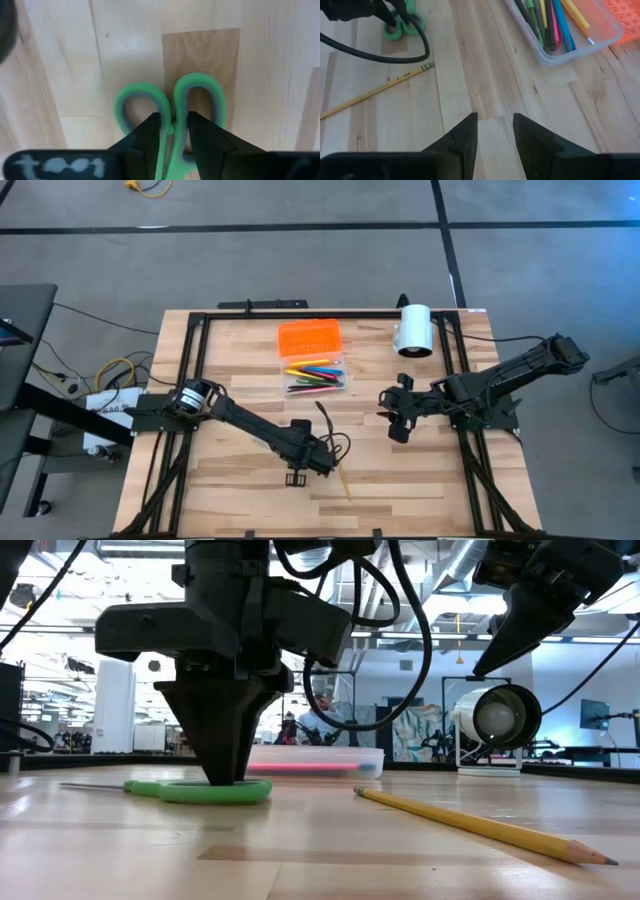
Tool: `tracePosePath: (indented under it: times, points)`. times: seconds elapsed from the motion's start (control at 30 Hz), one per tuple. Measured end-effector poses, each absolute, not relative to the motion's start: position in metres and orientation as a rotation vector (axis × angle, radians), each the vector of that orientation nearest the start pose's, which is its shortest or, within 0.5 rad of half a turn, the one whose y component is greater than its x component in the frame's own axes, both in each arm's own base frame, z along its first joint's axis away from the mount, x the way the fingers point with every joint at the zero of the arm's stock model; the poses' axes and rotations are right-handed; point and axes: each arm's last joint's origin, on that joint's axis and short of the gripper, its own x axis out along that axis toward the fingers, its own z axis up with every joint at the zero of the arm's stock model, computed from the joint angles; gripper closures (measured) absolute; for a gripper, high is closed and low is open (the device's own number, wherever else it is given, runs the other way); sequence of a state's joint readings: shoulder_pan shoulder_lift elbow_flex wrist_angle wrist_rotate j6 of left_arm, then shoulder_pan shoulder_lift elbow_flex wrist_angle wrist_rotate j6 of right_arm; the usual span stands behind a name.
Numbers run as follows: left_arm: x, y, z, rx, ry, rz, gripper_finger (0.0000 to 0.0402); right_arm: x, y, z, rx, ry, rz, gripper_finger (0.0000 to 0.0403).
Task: Pick & place school supplies into a supply box
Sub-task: Put the green scissors into the supply box
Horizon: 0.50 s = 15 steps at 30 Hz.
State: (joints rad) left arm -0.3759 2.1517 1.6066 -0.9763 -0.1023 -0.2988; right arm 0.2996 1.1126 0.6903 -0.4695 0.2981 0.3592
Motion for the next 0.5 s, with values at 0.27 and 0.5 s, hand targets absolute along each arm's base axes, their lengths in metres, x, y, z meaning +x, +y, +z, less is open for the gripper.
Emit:
tracePosePath:
  times: [0.27,0.5]
  points:
    - [0.385,-0.141,0.154,0.131,1.492,-0.026,0.0372,0.204,0.054,0.220,0.074,0.836,-0.150,0.0285]
    - [0.388,-0.133,0.154,0.104,1.499,-0.029,0.0397,0.204,0.054,0.220,0.072,0.837,-0.149,0.0285]
